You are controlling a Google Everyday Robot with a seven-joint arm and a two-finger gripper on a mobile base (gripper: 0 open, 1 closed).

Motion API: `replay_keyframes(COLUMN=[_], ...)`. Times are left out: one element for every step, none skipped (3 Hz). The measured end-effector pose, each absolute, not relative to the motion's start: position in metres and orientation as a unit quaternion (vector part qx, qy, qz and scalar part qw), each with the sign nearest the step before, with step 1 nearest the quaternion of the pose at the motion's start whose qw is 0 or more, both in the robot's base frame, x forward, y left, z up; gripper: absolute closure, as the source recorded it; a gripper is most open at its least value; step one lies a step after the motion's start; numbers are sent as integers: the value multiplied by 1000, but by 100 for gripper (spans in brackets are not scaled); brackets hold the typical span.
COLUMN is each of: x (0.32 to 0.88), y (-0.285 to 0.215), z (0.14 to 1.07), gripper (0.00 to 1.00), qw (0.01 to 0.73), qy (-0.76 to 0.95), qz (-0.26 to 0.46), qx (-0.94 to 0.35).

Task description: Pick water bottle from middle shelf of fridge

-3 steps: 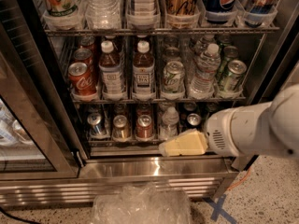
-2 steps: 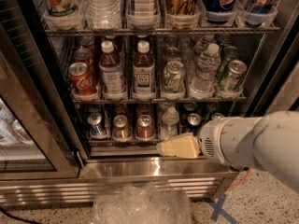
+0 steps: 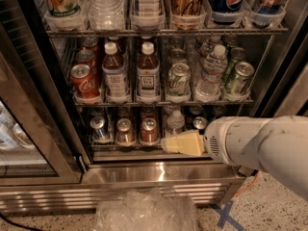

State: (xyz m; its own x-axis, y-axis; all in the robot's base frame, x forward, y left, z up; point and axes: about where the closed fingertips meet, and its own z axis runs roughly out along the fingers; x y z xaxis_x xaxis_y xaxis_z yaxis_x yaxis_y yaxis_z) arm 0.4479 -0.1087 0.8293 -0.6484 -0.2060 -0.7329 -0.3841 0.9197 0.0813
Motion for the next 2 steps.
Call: replay_keyframes(x=[451, 460], y=[-109, -120], z=[830, 831], gripper=[0, 0], qw=[394, 422], qy=[898, 892], qz=[111, 104], qx=[-160, -128])
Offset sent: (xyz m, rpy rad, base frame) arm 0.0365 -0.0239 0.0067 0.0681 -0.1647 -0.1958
